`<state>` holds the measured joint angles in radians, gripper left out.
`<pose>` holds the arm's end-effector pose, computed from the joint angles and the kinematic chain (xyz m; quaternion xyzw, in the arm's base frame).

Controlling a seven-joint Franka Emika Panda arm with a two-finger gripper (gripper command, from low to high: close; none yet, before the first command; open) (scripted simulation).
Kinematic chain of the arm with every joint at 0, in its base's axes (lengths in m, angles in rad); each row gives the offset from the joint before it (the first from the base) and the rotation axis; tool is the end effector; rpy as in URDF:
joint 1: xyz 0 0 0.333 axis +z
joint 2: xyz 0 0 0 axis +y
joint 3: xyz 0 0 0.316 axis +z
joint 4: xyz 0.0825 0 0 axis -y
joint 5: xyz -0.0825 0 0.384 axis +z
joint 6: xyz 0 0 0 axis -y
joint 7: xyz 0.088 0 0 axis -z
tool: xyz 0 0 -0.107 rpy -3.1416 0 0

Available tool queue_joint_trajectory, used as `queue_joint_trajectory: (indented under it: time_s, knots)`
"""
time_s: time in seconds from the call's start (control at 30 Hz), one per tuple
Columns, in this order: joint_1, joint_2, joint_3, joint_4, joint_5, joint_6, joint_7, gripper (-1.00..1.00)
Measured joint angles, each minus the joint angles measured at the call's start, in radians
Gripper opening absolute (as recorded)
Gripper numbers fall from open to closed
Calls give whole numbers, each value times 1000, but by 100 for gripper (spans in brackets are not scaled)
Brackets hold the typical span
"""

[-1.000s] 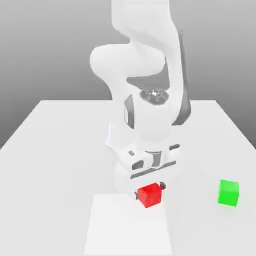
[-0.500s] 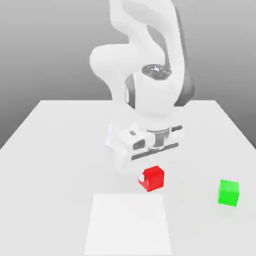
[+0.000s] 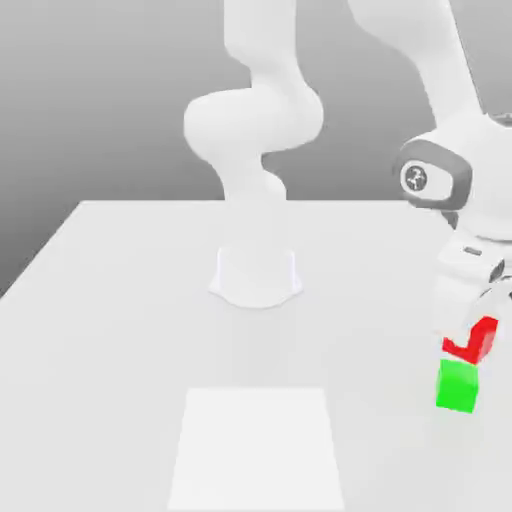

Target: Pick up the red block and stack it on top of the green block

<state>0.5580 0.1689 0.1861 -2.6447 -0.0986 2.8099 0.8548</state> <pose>0.3064 0.2933 0.1877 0.9999 -0.0100 0.0006 0.0001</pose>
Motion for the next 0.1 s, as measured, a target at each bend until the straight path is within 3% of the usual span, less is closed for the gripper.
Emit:
queue_joint_trajectory:
  time_s: [0.1]
  knots:
    - [0,0,0,0,0,0,0,100]
